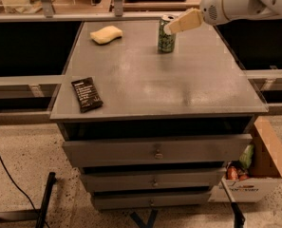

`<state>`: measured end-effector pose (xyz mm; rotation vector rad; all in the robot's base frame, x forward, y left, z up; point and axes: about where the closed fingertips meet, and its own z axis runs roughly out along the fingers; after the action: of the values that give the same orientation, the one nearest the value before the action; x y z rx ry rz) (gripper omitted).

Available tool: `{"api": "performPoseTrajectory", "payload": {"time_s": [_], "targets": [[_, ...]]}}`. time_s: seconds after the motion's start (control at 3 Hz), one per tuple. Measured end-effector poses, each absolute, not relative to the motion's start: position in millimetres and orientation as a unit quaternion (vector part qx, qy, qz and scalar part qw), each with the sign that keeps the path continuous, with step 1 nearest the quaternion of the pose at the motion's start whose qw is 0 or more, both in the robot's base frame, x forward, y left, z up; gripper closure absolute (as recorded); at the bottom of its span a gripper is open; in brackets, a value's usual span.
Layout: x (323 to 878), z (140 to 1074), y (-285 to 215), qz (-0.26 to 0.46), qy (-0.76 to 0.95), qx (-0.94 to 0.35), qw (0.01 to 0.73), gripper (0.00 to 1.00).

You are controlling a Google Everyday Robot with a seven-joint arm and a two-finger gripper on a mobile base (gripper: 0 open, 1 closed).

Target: Move green can near rxbar chocolate

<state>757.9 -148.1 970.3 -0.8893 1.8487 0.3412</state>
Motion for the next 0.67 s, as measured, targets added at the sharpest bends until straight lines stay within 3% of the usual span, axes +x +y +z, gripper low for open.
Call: {"api": "performPoseTrajectory", "payload": {"time_s": [0.67], "targets": [[775.0, 932.5, -152.5, 0.16, 0.751, -0.359, 0.531, 0.0]]}}
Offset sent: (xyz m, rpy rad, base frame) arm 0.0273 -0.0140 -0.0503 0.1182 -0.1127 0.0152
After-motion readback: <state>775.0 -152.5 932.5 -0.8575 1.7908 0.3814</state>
